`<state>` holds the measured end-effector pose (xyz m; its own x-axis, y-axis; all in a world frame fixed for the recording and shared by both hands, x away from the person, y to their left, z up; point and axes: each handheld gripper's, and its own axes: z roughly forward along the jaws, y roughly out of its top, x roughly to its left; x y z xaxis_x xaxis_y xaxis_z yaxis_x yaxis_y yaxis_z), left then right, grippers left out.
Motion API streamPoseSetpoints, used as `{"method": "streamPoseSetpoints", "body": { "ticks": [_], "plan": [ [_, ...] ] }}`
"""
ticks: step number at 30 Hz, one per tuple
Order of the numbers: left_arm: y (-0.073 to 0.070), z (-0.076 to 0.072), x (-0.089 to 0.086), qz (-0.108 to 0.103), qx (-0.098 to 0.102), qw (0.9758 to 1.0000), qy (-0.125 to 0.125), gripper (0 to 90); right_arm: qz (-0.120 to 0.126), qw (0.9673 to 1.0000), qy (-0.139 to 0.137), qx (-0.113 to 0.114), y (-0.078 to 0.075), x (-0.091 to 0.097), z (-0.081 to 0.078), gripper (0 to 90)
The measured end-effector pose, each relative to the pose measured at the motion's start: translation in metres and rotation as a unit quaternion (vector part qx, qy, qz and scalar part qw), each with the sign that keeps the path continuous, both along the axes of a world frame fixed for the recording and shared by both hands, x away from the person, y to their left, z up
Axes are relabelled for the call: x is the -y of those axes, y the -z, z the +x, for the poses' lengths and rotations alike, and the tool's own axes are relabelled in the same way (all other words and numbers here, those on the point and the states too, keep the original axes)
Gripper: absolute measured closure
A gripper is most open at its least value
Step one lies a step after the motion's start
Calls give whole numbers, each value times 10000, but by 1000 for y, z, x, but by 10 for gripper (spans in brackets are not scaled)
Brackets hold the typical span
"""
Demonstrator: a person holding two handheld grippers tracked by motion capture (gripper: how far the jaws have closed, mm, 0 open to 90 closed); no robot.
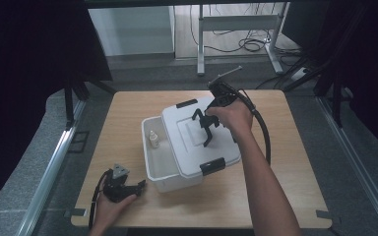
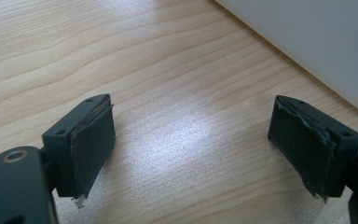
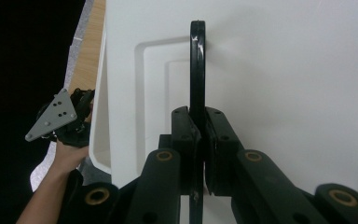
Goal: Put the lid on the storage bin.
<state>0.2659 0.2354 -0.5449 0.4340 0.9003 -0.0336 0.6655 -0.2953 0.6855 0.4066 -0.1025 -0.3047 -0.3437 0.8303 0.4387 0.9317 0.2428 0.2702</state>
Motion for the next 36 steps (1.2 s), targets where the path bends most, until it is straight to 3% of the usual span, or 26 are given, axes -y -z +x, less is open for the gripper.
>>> {"method": "streamPoseSetpoints", "body": {
  "ticks": [36],
  "plan": [
    [0, 0, 0, 2, 2, 10000, 21, 145, 61, 9999, -137, -55, -1, -34, -1, 837]
  ]
}}
